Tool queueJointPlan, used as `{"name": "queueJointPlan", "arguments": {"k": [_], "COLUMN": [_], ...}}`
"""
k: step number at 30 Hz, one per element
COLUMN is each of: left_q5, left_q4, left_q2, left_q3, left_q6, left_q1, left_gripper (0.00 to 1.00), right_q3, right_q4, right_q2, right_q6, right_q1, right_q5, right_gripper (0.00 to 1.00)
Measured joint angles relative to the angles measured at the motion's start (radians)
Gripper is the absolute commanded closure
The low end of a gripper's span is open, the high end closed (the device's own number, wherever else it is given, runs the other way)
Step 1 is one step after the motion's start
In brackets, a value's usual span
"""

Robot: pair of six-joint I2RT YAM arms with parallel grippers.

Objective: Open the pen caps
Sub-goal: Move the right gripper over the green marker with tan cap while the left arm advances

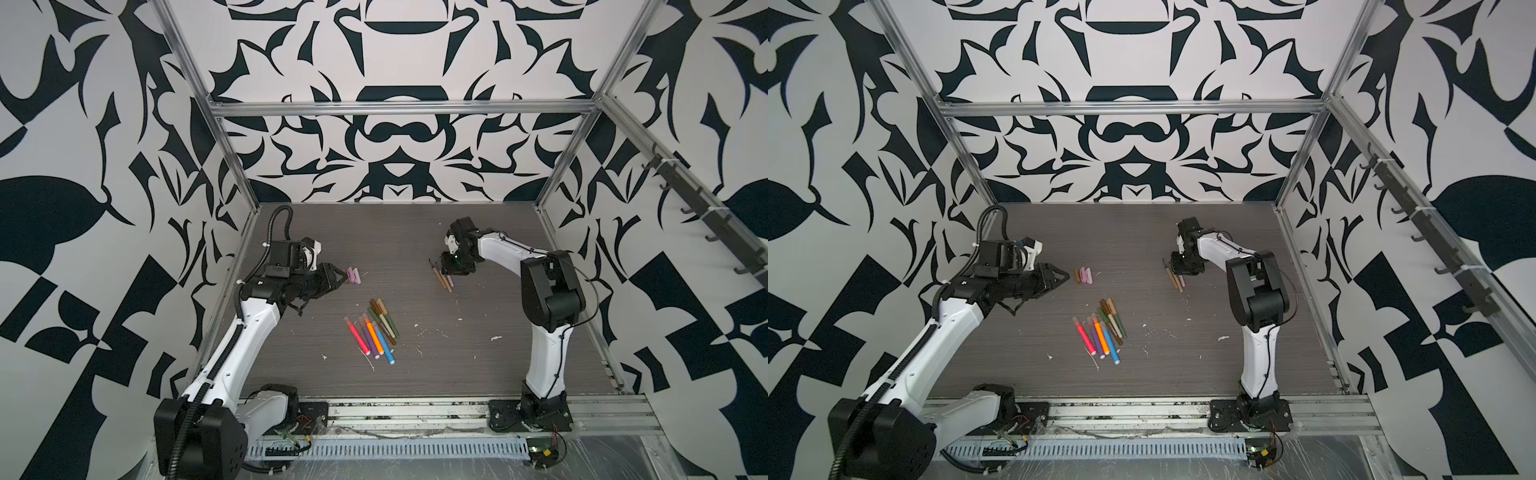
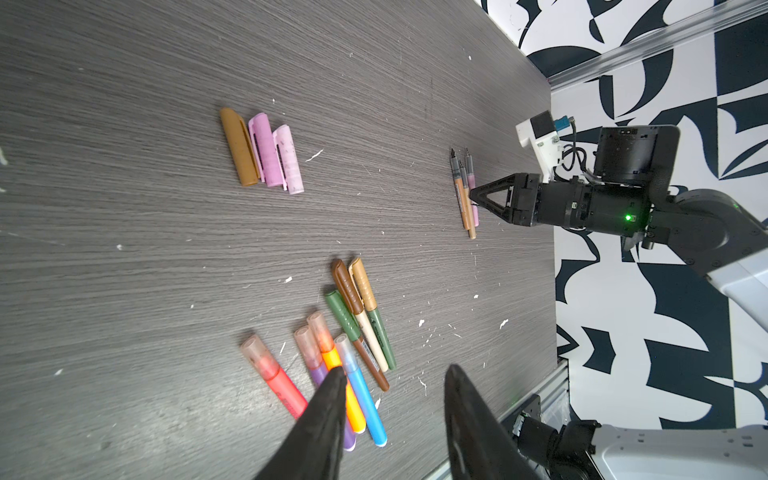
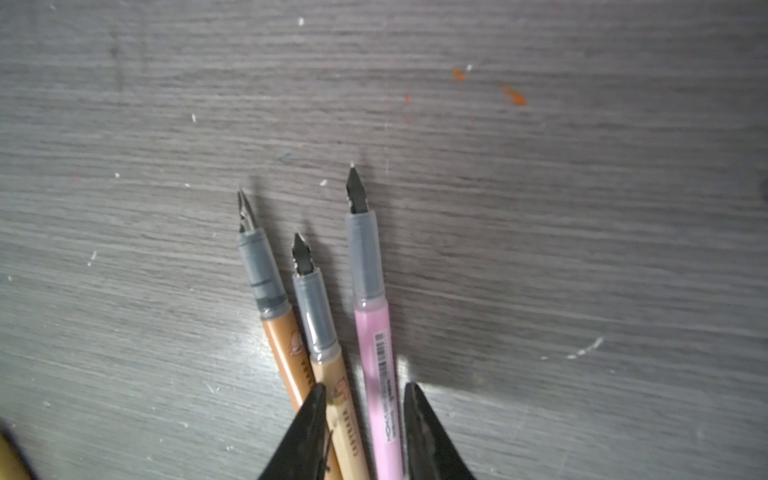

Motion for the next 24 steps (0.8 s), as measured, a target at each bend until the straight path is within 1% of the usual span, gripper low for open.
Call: {"name": "queueJointPlan", "arguments": {"k": [6, 9, 12, 15, 17, 20, 21, 22, 24], "left_q5": [0.005, 0.021, 0.035, 0.041, 0.045, 0.049, 0.049, 0.048, 0.047], "left_q4": [-0.004, -0.023, -0.049, -0.09, -0.114, -0.13, -0.13, -0.13, -0.132], "left_q2": [-0.001, -0.026, -0.102, -0.206, -0.269, -0.347, -0.369, -0.391, -0.424], "left_q3": [0.0, 0.0, -0.003, -0.01, -0.016, -0.039, -0.048, -0.058, -0.069], "left_q6": [0.0, -0.001, -0.001, 0.005, 0.009, 0.01, 0.01, 0.01, 0.01], "left_q1": [0.0, 0.0, 0.0, 0.0, 0.0, 0.0, 0.0, 0.0, 0.0], "left_gripper": [0.58, 0.58, 0.56, 0.55, 0.54, 0.53, 0.52, 0.51, 0.51], "right_q3": [-0.008, -0.061, -0.144, -0.244, -0.307, -0.358, -0.367, -0.375, -0.385], "right_q4": [-0.013, -0.016, -0.01, 0.018, 0.044, 0.069, 0.073, 0.076, 0.078], "right_q2": [-0.034, -0.136, -0.283, -0.423, -0.483, -0.489, -0.48, -0.47, -0.45], "right_q6": [-0.003, 0.0, 0.017, 0.068, 0.121, 0.2, 0.223, 0.248, 0.284], "right_q1": [0.001, 0.014, 0.076, 0.236, 0.402, 0.627, 0.679, 0.724, 0.769], "right_q5": [0.005, 0.019, 0.051, 0.098, 0.132, 0.179, 0.191, 0.206, 0.234], "right_gripper": [0.62, 0.62, 0.63, 0.63, 0.63, 0.64, 0.64, 0.64, 0.64]}}
